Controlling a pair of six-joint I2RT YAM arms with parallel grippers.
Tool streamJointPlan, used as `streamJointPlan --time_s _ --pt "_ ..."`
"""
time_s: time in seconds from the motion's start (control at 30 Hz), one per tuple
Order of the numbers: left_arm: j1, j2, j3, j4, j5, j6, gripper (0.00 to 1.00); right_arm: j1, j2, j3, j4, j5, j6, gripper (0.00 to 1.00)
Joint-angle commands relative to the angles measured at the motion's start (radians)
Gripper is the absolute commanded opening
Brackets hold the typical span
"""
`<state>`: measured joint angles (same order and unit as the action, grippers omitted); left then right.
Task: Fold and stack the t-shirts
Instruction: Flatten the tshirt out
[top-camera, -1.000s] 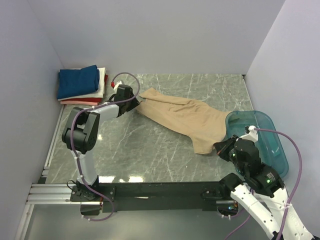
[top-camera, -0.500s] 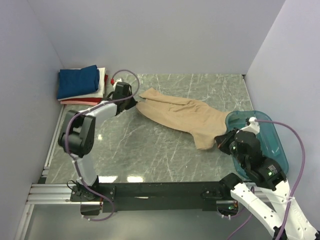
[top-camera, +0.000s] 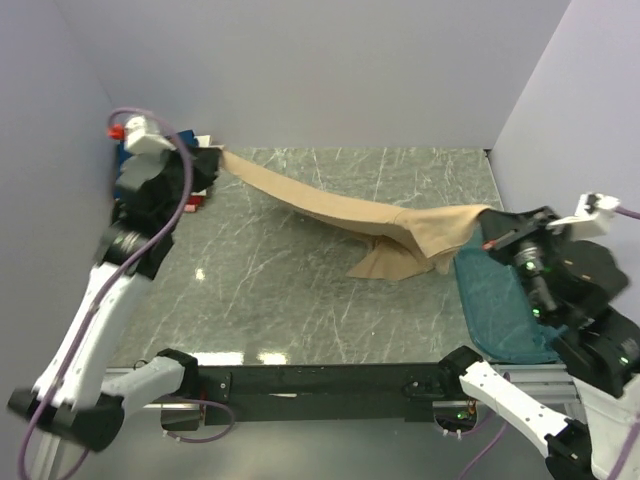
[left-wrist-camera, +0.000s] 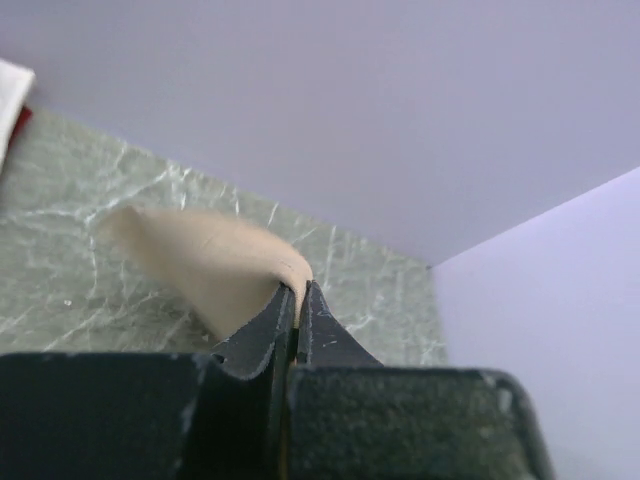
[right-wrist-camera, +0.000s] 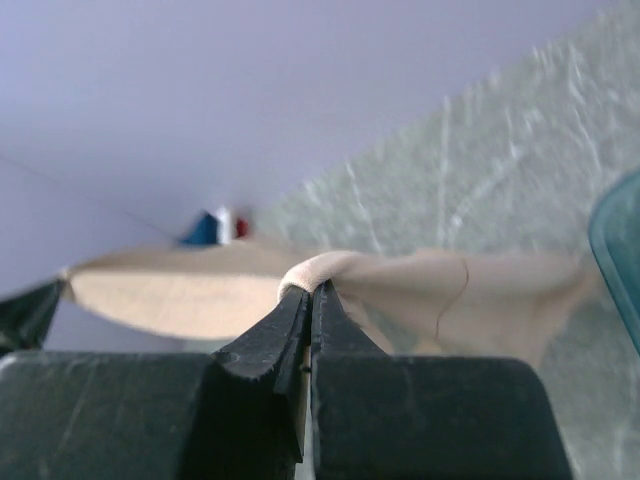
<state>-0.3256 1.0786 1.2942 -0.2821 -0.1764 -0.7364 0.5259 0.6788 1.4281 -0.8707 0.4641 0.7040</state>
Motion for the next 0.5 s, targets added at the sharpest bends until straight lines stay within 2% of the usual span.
streamJointPlan --time_s 0.0,0.27,0.47 --pt "0.005 -0.13 0.072 -0.115 -0.046 0.029 0.01 -0.003 -0.005 0.136 0.021 0.053 -0.04 0.0" --pt "0.005 -0.31 0.22 -0.242 -0.081 0.046 0.01 -0.003 -0.053 0.337 0.012 0.013 -0.092 0.0" --pt "0.005 -0.249 0.321 -0.226 -0.147 0.107 0.01 -0.001 -0.016 0.361 0.083 0.021 -0.132 0.0"
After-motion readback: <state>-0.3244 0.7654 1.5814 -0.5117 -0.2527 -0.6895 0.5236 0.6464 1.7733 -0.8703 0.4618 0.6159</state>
